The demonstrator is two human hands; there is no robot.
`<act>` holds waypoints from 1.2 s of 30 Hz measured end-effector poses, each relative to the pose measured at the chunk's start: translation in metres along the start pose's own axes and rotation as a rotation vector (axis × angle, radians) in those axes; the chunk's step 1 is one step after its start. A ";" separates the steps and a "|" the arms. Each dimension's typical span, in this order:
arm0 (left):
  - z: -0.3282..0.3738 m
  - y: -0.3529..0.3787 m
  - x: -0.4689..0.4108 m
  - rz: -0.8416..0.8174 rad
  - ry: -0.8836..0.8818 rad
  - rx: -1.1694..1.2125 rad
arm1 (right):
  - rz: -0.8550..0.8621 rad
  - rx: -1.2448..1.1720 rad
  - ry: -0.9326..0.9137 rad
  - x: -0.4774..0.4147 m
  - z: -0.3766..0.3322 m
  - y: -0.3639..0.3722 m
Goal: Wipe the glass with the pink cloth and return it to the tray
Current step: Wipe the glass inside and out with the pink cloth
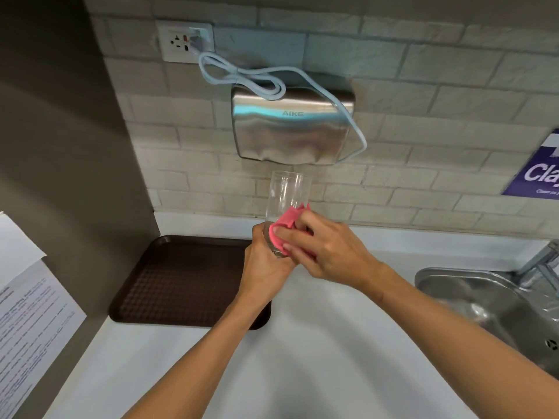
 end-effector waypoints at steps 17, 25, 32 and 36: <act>-0.013 -0.002 -0.005 0.049 -0.009 -0.005 | -0.079 -0.034 -0.029 -0.010 0.003 0.006; -0.018 0.004 -0.007 0.064 -0.025 0.006 | 0.076 0.078 0.153 -0.032 0.036 -0.020; -0.017 -0.001 -0.007 0.019 -0.004 -0.009 | -0.177 -0.099 -0.043 -0.006 0.001 0.004; -0.021 0.006 -0.008 0.034 -0.030 0.002 | -0.052 0.012 0.058 -0.020 0.034 -0.023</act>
Point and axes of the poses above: each hand's wrist, its own x-axis away from the middle knuckle, its own y-axis out of the palm, z = x × y, the point moved 5 cm from there along -x, towards the middle knuckle, and after that the axes turned 15 degrees about -y, right-handed, at the moved point
